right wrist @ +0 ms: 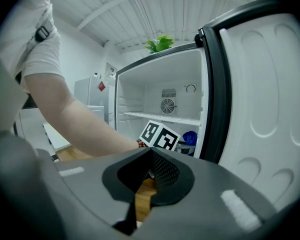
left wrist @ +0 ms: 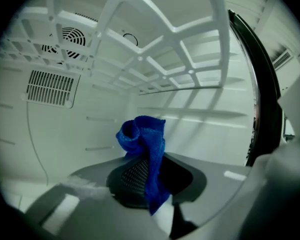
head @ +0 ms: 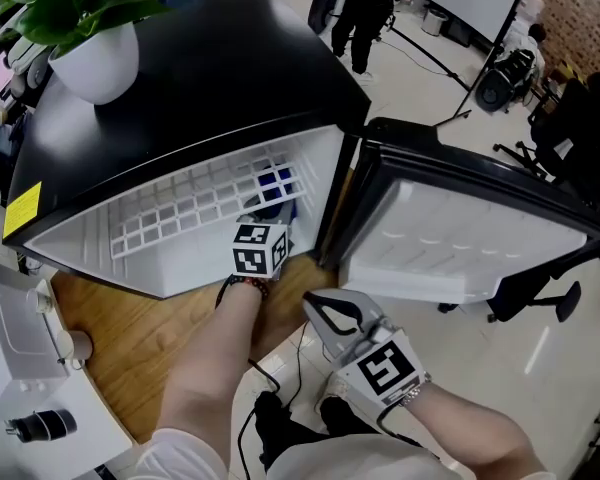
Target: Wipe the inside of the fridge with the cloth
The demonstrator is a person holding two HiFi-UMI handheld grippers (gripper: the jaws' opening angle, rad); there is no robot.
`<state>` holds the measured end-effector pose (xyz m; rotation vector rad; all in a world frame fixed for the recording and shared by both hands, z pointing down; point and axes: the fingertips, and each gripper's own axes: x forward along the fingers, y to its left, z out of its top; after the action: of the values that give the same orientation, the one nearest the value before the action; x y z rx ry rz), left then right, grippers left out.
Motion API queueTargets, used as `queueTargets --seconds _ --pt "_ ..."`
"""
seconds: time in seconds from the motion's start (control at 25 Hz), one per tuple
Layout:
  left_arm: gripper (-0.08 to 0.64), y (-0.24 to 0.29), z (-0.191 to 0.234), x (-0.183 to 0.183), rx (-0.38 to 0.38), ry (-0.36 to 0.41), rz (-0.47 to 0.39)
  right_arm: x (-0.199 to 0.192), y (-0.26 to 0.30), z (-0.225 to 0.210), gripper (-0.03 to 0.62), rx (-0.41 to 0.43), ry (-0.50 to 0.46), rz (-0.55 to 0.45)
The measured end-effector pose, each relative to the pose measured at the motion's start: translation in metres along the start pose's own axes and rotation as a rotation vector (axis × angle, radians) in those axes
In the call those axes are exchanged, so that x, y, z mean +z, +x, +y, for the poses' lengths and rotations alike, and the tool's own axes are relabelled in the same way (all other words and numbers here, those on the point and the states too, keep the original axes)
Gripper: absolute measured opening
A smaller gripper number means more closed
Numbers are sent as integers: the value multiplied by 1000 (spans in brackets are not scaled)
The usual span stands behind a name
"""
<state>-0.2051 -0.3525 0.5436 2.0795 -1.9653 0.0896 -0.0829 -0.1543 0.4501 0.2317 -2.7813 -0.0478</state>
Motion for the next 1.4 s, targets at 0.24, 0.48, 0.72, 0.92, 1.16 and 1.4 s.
queueTargets --seconds 0.24,0.48,0.72,0.92,1.16,1.4 --pt "63 -13 -15 -3 -26 1 -2 -2 -4 4 2 3 4 -5" --pt "63 -28 -33 -4 -54 12 -7 0 -9 12 2 7 5 -16" --pt "63 -44 -52 -6 -74 16 -11 2 -17 18 2 1 13 -29" --pt "63 -55 -66 -8 -89 15 -13 4 -25 24 2 0 6 -37" --pt "63 -67 -83 -6 -110 16 -16 6 -35 25 2 -7 -3 -43" --pt "63 -79 -89 -5 -115 10 -10 8 -45 23 2 -13 -5 -40"
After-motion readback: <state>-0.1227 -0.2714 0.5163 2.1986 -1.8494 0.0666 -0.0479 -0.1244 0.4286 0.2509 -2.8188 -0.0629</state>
